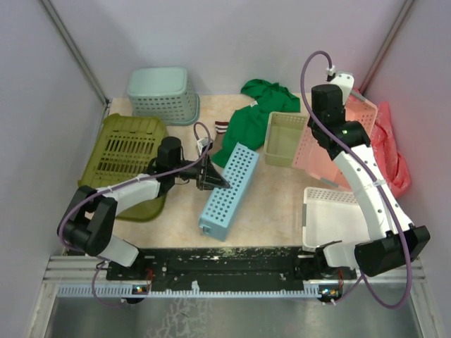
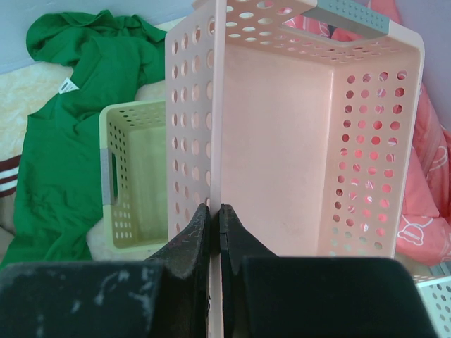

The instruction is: Turn the large container upside down

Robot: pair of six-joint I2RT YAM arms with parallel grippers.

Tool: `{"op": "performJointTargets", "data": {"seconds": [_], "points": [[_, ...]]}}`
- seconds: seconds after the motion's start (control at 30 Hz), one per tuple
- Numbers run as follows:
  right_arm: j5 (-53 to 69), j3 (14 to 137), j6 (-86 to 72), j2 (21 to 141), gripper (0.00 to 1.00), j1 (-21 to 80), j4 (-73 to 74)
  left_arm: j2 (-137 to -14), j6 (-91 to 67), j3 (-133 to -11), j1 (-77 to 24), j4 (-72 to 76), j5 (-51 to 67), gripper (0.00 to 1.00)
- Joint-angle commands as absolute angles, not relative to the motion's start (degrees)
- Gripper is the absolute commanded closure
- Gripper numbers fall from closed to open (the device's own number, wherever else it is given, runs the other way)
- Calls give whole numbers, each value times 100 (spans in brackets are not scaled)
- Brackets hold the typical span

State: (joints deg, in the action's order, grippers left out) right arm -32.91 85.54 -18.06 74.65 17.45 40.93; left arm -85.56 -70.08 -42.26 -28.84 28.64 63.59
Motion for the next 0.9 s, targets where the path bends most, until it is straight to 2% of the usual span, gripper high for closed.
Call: {"op": "performJointTargets", "data": {"seconds": [0.0,0.23,0.3,0.37,0.43,0.53,0.67,0.77,0.87], "points": [[-3298,8555,-1797,7184,100,1716,3870,-8724,-5607,-4390,-2620,1513,6603,100],[-3272,8442,-1784,7153,100,1721,3832,-8861,-5368,-4313,-2217,1310,6721,99],[-3257,8426,-1784,7154,100,1721,3823,-8877,-4813,-4463,-2015,604,6650,90],[-3269,8418,-1775,7146,100,1722,3823,-8881,-3763,-4888,-1813,-764,6200,77],[-3258,8405,-1775,7139,100,1723,3815,-8922,-2833,-5404,-1689,-2276,5316,70],[-3182,8403,-1771,7160,100,1723,3801,-8912,-2276,-5789,-1527,-3015,4664,69],[-3137,8429,-1793,7195,100,1723,3819,-8851,-1894,-6196,-1494,-3674,3511,57],[-3157,8427,-1787,7173,100,1718,3814,-8851,-1661,-6374,-1486,-4120,2472,53],[-3161,8415,-1784,7176,100,1720,3806,-8826,-1553,-6517,-1494,-4302,2062,47]]}}
